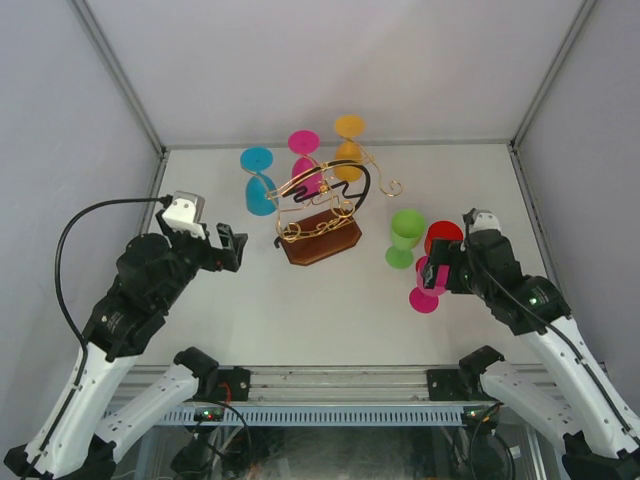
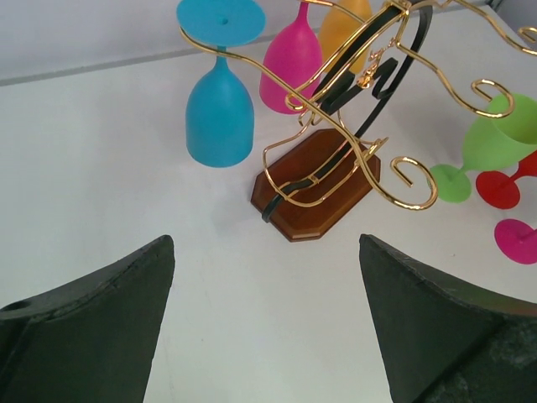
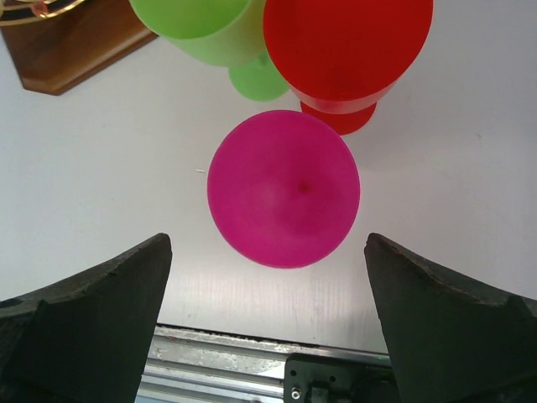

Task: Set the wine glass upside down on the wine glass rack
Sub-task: Pick up the wine glass at the center of the board.

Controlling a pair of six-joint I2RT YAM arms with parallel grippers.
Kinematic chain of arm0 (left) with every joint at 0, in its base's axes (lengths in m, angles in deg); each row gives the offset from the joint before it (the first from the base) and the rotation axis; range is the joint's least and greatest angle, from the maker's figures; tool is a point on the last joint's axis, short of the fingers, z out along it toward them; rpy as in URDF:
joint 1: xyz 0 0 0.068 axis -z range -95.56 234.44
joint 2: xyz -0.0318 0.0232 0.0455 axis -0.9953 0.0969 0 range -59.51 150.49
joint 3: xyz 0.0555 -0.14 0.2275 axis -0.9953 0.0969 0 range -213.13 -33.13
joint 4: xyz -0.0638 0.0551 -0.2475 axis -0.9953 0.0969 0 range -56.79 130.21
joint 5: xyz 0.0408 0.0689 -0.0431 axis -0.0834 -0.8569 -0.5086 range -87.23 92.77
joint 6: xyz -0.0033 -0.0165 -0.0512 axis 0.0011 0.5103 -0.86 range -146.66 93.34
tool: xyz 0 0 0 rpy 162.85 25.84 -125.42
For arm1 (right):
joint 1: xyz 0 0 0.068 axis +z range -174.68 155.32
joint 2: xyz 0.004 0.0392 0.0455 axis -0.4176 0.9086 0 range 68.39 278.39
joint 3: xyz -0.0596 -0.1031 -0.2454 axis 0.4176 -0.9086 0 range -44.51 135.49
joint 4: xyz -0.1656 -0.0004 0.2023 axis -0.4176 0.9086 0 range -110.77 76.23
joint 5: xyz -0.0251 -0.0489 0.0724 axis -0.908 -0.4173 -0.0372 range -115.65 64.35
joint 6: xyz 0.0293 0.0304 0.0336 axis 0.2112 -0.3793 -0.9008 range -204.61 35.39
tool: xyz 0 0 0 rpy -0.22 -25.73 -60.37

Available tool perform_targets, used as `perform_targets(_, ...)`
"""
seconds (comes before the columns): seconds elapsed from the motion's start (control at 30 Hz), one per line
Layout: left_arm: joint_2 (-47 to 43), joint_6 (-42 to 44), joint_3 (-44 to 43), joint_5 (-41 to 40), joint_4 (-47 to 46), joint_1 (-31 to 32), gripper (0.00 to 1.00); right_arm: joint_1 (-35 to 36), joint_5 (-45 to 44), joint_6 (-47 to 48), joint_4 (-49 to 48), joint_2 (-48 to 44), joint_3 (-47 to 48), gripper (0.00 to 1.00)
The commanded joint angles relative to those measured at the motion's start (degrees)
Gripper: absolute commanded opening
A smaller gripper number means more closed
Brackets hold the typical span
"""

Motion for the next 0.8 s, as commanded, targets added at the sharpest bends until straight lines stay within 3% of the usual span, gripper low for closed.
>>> perform_targets(0.0, 0.24, -1.08, 1.60, -0.89, -0.90, -0.23, 0.94, 2.25, -5.21, -3.00, -3.13, 3.42, -0.56, 0.98)
perform_targets(0.43, -1.49, 0.05, 1.89, -2.87, -0.08, -0.23, 0.94, 2.59, -8.45, -2.95, -6.72, 11.29, -1.13, 1.00)
perform_targets(0.77, -1.32, -0.17, 2.47, -3.26, 0.23, -0.23, 0.94, -0.15, -4.62, -1.77, -10.26, 14.95, -3.24, 0.99)
